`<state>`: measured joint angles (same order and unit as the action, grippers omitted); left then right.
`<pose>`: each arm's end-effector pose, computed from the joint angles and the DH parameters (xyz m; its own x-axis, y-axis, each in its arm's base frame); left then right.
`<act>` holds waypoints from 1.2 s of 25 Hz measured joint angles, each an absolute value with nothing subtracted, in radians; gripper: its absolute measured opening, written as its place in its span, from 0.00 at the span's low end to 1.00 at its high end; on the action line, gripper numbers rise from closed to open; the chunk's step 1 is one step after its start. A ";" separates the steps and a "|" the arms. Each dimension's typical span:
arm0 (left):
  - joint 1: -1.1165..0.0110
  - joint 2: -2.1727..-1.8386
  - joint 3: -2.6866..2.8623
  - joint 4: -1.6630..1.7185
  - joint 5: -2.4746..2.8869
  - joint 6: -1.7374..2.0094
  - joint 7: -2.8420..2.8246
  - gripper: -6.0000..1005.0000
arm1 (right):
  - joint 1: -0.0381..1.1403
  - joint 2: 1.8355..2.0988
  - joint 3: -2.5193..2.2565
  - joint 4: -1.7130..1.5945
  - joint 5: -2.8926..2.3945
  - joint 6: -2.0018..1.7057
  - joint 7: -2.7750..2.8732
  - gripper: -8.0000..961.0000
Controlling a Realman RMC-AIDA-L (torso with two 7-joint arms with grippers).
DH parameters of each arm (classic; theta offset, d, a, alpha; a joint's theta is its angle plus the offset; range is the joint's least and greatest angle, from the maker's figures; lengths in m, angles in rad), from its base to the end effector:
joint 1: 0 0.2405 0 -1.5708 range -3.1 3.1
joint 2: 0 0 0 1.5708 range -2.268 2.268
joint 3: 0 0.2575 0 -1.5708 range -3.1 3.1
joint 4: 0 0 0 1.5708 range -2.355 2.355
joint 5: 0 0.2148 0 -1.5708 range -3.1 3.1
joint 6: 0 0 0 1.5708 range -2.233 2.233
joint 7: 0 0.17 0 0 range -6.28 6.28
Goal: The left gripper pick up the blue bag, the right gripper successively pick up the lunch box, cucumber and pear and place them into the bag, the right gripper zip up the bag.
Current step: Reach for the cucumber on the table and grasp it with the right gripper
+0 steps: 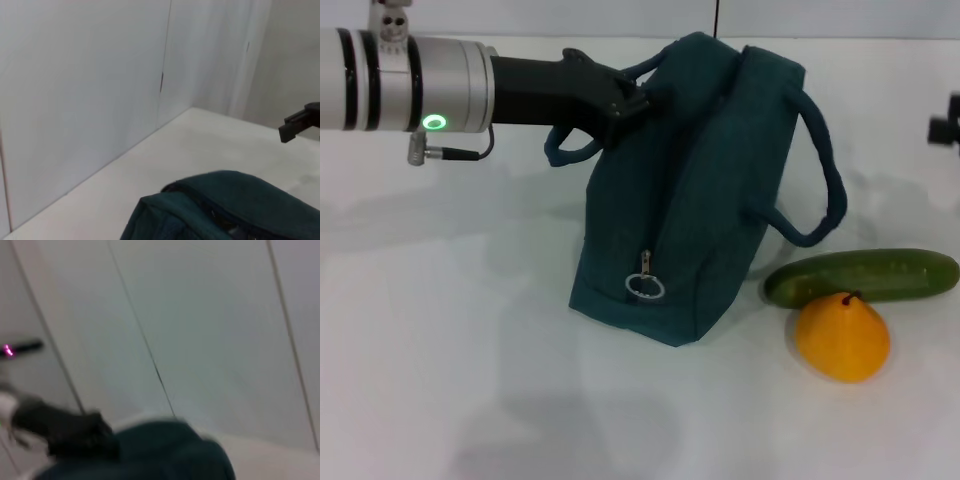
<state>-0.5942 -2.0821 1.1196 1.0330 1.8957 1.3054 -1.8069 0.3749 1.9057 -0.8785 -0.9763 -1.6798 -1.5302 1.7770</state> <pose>-0.1558 0.3999 -0.0200 0.8751 0.2756 0.3979 0.3870 -0.8921 -0.2333 0.2546 0.3594 0.0917 0.7164 -0.3769 -0.5871 -0.5949 -0.7697 -0.2318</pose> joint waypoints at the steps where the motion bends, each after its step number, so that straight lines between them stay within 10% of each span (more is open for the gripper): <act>1: -0.596 -2.082 1.121 1.033 1.898 1.305 -1.807 0.05 | 0.383 1.902 -0.868 -0.995 -1.734 -1.540 1.799 0.65; 12: -0.608 -2.086 1.119 1.031 1.894 1.305 -1.809 0.05 | 0.530 1.918 -0.906 -1.162 -2.266 -1.645 2.029 0.92; 30: -0.614 -2.086 1.121 1.028 1.871 1.288 -1.811 0.05 | 0.679 1.977 -1.124 -1.223 -2.571 -1.686 2.080 0.92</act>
